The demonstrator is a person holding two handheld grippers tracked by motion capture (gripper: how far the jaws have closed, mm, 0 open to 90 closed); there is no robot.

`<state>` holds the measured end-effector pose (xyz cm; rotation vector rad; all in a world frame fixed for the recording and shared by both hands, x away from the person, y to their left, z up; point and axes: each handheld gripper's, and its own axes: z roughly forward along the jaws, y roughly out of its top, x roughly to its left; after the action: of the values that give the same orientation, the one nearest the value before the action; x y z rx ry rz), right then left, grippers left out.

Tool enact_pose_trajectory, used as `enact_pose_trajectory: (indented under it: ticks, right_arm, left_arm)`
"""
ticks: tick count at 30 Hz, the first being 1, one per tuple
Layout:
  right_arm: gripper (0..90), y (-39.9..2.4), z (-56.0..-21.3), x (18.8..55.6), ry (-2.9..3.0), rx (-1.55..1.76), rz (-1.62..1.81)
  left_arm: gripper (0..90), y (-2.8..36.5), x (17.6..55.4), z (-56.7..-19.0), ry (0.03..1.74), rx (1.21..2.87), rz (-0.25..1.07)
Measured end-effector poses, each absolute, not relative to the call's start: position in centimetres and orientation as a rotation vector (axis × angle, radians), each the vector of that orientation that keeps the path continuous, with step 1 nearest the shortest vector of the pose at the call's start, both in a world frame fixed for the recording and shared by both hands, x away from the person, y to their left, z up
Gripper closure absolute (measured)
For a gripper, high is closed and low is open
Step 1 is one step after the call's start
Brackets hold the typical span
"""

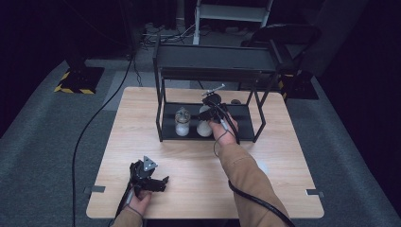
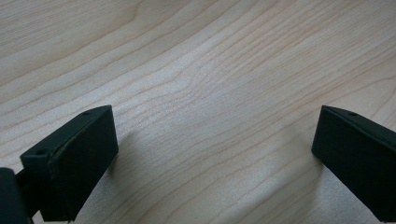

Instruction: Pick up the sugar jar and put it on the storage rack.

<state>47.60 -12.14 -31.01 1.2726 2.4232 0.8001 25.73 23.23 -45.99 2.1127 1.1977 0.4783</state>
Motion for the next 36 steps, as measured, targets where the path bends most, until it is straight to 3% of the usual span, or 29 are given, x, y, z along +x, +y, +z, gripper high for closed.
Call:
enact_pose_trajectory:
  ticks: [5, 9, 18, 36]
  right_arm:
    - [32.5, -12.4, -31.0, 47.9, 2.439, 1.276, 0.804]
    - [21.3, -12.9, -30.6, 47.8, 2.424, 1.305, 0.834]
    - [11.5, -13.6, -28.0, 45.1, 2.372, 1.276, 0.82]
    - [8.6, -18.6, -24.0, 37.9, 2.331, 1.165, 0.846]
  left_arm:
    - [0.0, 23.2, 25.7, -46.0, 1.198, 2.113, 0.478]
    - [0.0, 23.2, 25.7, -46.0, 1.198, 2.113, 0.478]
    - [0.0, 23.2, 25.7, -46.0, 1.198, 2.114, 0.478]
    - [0.0, 23.1, 25.7, -46.0, 1.201, 2.112, 0.479]
